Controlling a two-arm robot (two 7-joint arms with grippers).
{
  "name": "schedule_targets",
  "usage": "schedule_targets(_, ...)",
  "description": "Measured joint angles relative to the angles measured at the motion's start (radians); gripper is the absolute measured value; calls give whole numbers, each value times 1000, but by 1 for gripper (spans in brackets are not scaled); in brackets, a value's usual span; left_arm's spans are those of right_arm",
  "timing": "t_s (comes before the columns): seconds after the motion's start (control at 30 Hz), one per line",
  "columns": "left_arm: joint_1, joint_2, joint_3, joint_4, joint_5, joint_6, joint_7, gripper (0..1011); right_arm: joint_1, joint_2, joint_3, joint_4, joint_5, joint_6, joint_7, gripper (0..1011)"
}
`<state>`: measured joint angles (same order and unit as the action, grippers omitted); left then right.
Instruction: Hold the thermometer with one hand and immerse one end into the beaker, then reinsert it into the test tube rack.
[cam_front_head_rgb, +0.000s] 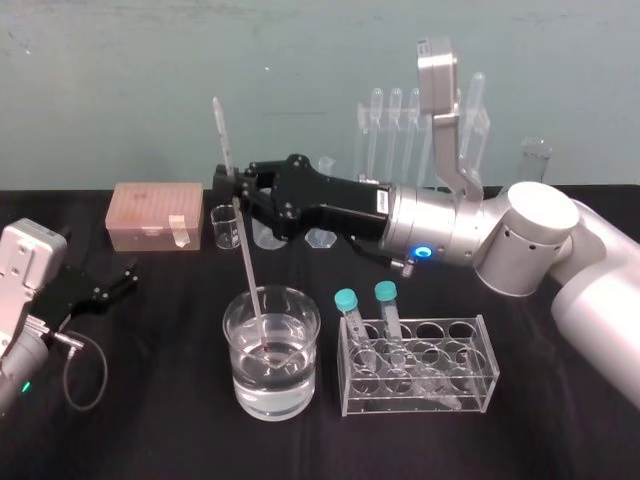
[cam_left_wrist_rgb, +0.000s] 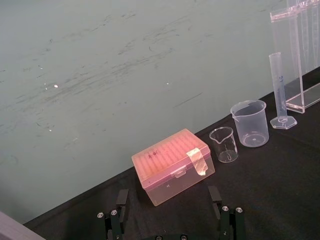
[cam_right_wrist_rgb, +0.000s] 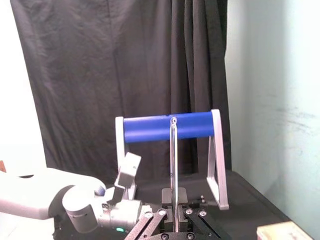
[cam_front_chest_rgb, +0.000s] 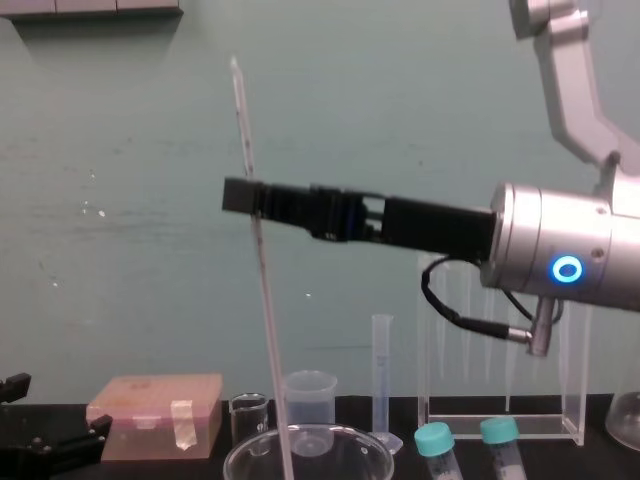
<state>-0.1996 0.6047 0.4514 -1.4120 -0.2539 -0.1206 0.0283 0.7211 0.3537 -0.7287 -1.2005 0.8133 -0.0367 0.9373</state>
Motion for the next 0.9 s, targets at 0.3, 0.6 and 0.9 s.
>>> schedule_targets(0.3,0,0,0,0,0,0,0,1008,-23,-4,5,22,-23,-6,4,56)
schedule_targets(0.6,0,0,0,0,0,0,0,1008,-35,-4,10,24,-35,-6,11,56)
schedule_targets(0.9,0,0,0,0,0,0,0,1008,-47,3,18,10,-37,-2,11,56)
